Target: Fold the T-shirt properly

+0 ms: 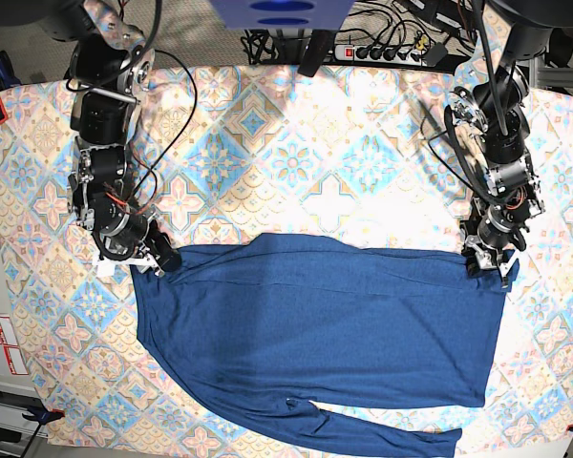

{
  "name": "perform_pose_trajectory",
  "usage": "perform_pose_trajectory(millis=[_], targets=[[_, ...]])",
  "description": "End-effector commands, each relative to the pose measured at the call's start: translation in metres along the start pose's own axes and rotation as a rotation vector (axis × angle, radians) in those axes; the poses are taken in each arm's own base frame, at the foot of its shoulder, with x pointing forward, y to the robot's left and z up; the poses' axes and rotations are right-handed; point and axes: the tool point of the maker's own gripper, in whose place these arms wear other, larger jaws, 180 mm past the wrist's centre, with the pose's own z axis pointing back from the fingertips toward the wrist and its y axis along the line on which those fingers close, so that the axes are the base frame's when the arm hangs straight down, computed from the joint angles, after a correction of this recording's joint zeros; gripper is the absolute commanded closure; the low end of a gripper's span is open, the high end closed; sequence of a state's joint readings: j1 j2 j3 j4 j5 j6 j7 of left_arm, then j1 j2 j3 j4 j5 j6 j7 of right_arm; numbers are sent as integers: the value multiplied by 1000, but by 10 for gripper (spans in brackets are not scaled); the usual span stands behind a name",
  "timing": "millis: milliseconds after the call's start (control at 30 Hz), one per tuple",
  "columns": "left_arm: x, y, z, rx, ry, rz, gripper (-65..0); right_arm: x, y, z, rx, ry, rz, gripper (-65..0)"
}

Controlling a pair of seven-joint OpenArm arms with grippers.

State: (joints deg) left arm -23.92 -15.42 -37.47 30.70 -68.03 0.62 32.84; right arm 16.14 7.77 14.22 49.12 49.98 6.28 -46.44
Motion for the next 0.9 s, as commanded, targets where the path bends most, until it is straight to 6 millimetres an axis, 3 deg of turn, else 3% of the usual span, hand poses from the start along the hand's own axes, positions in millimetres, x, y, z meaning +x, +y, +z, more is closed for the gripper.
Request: perform_pose_trajectory(millis=[0, 367, 533, 733, 867], targets=[[4, -21, 0, -44, 6, -12, -219, 14, 6, 4, 22, -35, 12, -271], [3, -21, 0, -44, 7, -10, -180, 33, -19, 14, -55, -104, 14, -272], [4, -20, 0, -44, 7, -10, -180, 57, -6, 14, -88, -140, 84, -273], [5, -20, 1, -45, 11, -11, -179, 49, 1, 7, -82, -119, 96, -270], [3, -21, 1, -49, 21, -10, -145, 47, 12, 3, -63, -116, 93, -209]])
